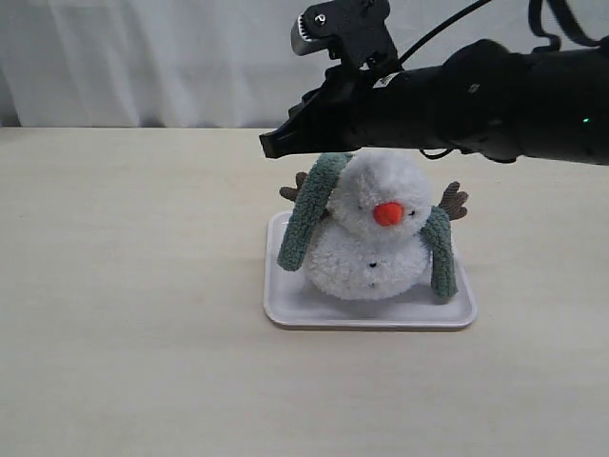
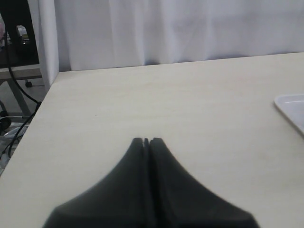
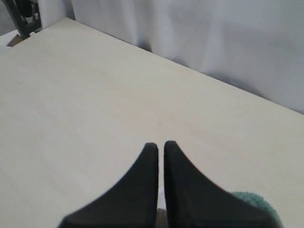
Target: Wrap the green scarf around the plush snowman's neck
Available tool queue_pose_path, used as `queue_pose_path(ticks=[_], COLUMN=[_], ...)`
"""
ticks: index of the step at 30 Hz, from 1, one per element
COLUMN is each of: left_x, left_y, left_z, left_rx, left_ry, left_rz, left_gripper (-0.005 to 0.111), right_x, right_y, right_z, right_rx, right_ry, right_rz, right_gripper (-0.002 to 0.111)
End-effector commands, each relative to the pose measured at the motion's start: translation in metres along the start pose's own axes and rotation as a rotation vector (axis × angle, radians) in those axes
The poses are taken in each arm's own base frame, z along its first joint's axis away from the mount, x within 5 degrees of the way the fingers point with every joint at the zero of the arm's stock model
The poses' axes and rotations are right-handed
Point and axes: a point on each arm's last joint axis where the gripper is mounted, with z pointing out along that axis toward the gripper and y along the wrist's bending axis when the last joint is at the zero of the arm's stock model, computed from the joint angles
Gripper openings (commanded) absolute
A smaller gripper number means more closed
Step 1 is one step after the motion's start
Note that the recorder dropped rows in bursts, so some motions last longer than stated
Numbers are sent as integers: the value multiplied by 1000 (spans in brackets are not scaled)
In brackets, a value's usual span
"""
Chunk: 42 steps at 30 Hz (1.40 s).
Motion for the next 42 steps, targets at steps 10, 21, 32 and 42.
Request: queue_pose_path(ticks=[10, 21, 32, 42], left_x=[0, 0, 0, 0], left_y=[0, 0, 0, 0], left_z=[0, 0, 0, 0], left_rx=[-5, -5, -5, -5], left_ry=[-10, -10, -10, -10], left_rz=[-9, -9, -9, -9], left_gripper=[0, 0, 0, 0], right_x=[-5, 4, -17, -30], right_y=[-49, -82, -35, -57], right_z=[4, -14, 7, -16], right_rx=[242, 684, -32, 109], right_ry=[-132, 100, -110, 370], right_rz=[120, -16, 84, 100], right_gripper=[4, 4, 4, 4])
